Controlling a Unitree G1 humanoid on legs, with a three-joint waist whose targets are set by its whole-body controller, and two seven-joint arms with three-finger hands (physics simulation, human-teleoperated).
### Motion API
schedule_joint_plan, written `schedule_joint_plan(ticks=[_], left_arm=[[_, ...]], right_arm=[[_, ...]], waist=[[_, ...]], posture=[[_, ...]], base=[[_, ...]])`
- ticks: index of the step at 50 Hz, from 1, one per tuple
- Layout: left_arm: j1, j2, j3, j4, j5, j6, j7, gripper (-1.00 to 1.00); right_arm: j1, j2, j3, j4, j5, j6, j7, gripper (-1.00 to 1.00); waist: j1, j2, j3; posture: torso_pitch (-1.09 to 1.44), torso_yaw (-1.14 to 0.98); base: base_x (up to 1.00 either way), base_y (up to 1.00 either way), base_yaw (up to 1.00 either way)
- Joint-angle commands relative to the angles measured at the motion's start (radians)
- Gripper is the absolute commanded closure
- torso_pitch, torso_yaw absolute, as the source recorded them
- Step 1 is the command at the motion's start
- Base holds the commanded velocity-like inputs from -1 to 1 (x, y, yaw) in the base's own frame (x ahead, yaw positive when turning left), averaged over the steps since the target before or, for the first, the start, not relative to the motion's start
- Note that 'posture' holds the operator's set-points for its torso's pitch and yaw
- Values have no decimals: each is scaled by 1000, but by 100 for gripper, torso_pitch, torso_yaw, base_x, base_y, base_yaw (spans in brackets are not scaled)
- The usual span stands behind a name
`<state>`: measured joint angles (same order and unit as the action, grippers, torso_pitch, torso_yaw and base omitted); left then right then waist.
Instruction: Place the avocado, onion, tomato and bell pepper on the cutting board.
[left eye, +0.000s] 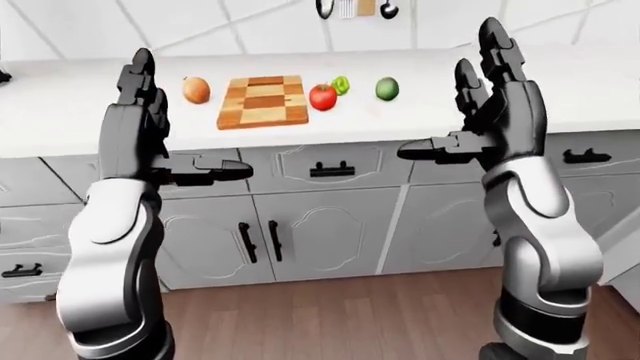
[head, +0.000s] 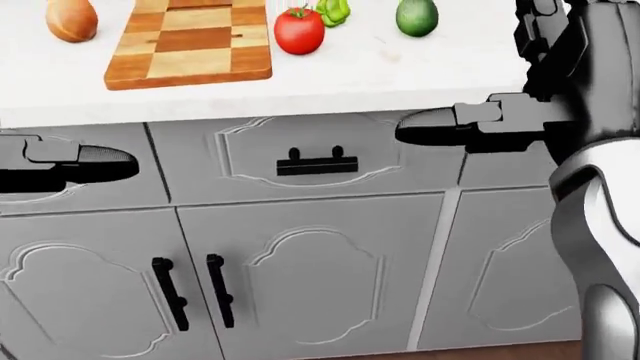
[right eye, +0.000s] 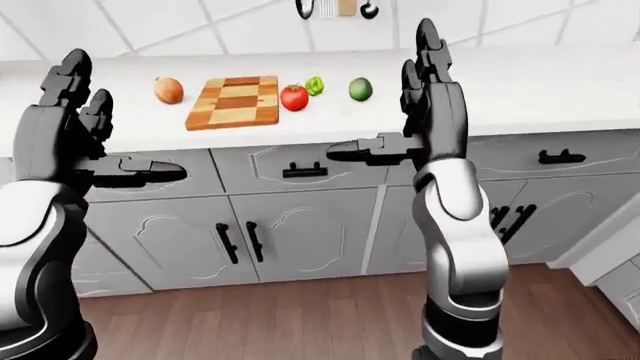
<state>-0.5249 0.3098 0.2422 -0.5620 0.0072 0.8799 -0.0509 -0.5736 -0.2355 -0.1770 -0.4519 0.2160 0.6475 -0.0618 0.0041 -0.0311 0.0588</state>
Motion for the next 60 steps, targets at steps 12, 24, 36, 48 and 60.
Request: schedule_joint_plan(ticks=[12,24,36,48,60], left_arm=[[-35,25,12,-41,10,-2,-7,-100],[-27,22,12,-48,18,-3,-9,-100],[-37,31,15,-56,25,14,-17,-100],[-26,23,11,-48,30,-3,-18,-100],[-22,20,9,-46,38,-7,-24,-100]], right_arm=[[-22,-4,-8,-34,11,3,-9,-100],[-25,-7,-7,-47,11,4,-9,-100],[-33,-12,-4,-38,5,-25,-3,-100],[-26,-12,-9,-54,5,-19,3,-100],[-23,-4,-4,-41,6,-31,-3,-100]], waist=[[-12,124,-53],[5,10,-54],[-3,49,-24],[-8,63,-38],[-6,0,-23]], posture=[[0,0],[0,0],[0,0],[0,0],[0,0]], base=[[38,18,0],[7,0,0],[1,0,0],[3,21,0],[16,9,0]])
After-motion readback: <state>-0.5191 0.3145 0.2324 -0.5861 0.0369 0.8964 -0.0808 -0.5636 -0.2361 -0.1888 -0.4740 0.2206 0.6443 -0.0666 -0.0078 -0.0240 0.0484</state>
